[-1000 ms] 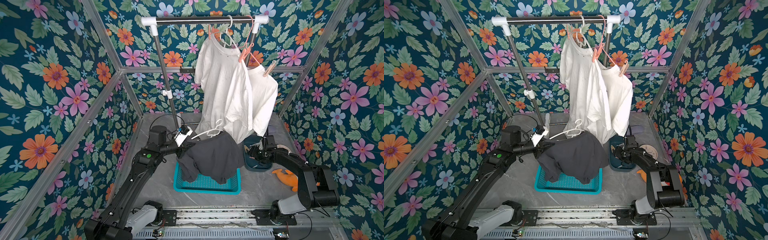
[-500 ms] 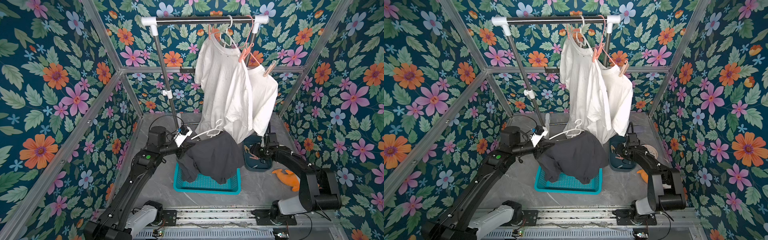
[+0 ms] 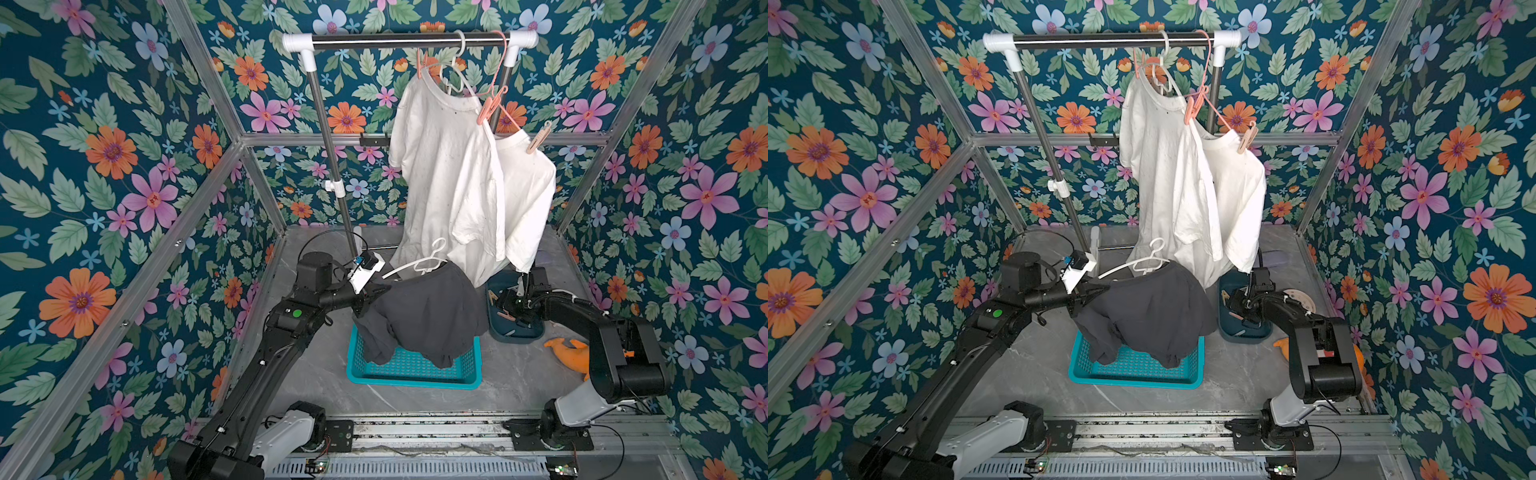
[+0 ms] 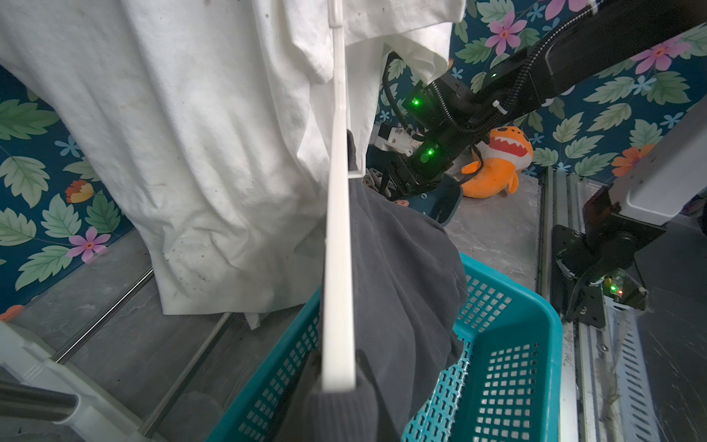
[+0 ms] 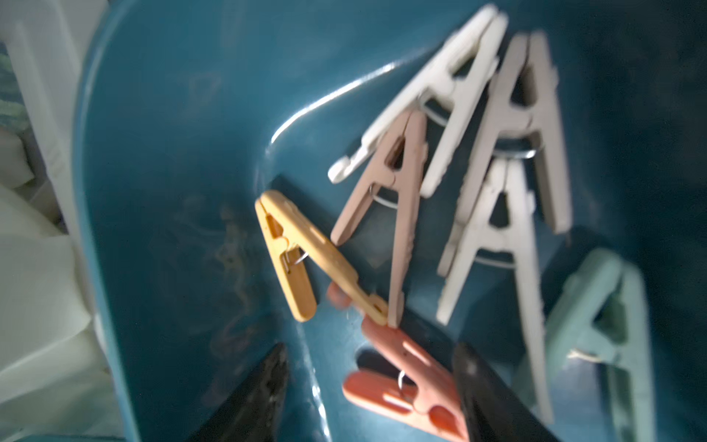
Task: Use clothespins to secure the t-shirt on both sides of the hanger
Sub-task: Adjust the clothespin in the storage box.
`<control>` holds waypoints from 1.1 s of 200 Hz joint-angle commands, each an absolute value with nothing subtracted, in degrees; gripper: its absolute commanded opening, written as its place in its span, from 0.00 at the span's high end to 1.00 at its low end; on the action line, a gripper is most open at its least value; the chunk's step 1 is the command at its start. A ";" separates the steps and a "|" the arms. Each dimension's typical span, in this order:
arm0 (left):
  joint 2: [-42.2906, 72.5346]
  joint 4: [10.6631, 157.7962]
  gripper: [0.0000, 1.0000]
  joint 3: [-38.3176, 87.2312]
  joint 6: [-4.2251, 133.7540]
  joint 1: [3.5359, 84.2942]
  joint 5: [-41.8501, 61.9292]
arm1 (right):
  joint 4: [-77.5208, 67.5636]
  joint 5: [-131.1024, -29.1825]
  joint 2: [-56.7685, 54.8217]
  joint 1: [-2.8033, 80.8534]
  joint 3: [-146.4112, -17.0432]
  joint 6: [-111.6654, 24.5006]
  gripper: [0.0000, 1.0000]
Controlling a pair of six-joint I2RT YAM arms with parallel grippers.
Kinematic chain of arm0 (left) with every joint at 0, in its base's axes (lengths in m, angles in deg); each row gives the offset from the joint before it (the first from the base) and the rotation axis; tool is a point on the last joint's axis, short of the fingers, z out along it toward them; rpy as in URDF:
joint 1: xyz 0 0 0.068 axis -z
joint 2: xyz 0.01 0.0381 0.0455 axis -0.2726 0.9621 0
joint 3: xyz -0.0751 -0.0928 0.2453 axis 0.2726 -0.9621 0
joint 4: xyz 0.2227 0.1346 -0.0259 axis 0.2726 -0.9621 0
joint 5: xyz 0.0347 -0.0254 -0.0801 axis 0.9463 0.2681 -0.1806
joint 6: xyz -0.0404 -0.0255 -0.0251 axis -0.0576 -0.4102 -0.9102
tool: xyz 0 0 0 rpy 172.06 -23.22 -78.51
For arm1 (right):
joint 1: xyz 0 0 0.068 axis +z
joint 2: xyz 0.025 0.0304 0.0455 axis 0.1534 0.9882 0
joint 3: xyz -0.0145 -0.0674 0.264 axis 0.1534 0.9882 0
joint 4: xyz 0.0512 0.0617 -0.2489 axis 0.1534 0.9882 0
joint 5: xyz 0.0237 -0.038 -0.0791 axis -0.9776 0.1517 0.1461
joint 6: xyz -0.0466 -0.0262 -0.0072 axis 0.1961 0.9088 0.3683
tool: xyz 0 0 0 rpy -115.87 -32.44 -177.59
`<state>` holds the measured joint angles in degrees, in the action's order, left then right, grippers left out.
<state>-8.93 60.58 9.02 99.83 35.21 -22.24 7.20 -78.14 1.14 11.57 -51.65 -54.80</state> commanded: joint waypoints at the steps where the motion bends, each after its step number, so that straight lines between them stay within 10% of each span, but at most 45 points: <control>1: -8.99 63.33 1.00 9.28 99.47 35.07 -22.63 | 8.96 -78.48 -0.15 11.79 -50.70 -56.44 0.32; 220: -9.30 63.10 1.00 9.62 99.61 35.10 -22.21 | 24.73 -67.97 9.80 18.82 -64.95 -40.88 0.37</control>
<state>-9.02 60.56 9.35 99.83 35.21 -22.22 23.48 -69.12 9.71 18.63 -64.55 -41.20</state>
